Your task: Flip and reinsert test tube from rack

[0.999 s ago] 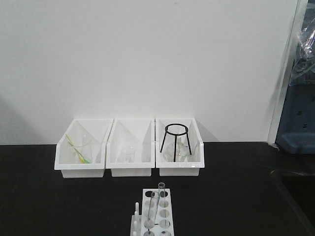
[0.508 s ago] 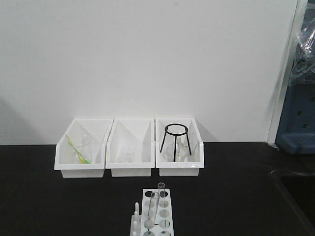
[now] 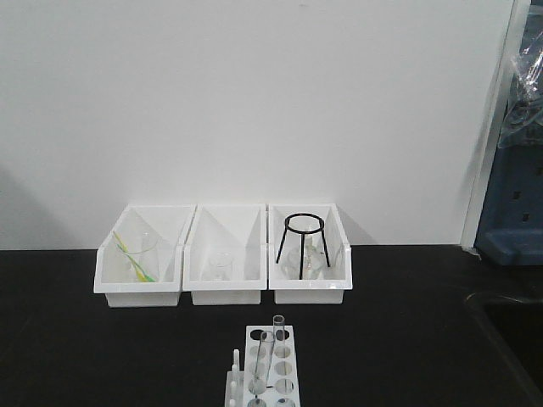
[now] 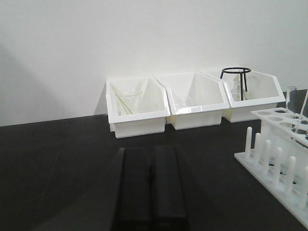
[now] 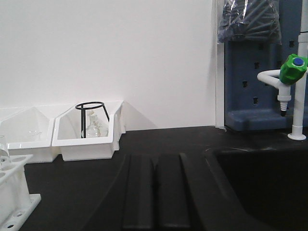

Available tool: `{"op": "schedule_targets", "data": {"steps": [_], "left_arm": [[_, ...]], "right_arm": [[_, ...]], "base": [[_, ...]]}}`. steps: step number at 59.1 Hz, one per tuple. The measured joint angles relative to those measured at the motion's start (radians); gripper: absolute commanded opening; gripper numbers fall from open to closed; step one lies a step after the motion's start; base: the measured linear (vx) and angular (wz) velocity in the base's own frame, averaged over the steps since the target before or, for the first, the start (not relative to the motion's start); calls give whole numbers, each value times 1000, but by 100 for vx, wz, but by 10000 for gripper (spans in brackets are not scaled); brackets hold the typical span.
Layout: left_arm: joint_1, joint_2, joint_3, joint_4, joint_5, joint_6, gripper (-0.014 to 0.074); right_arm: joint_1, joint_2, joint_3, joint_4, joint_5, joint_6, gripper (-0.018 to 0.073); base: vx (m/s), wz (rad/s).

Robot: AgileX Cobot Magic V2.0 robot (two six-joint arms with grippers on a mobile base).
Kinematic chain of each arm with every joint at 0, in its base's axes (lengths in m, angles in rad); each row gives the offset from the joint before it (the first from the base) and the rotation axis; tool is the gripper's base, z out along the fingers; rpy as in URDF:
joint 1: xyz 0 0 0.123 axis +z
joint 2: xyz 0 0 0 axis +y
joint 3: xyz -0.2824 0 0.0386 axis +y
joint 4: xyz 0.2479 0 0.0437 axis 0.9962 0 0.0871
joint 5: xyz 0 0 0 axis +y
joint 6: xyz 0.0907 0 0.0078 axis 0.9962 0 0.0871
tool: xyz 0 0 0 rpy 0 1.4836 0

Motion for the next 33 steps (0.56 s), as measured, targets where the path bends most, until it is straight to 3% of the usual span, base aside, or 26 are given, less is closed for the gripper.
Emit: {"op": "schedule_targets", "data": {"steps": [33], "left_arm": [[0,0,0,0,-1,0,-6]], "right_arm": [[0,0,0,0,1,1,-11]], "base": [[0,0]]}}
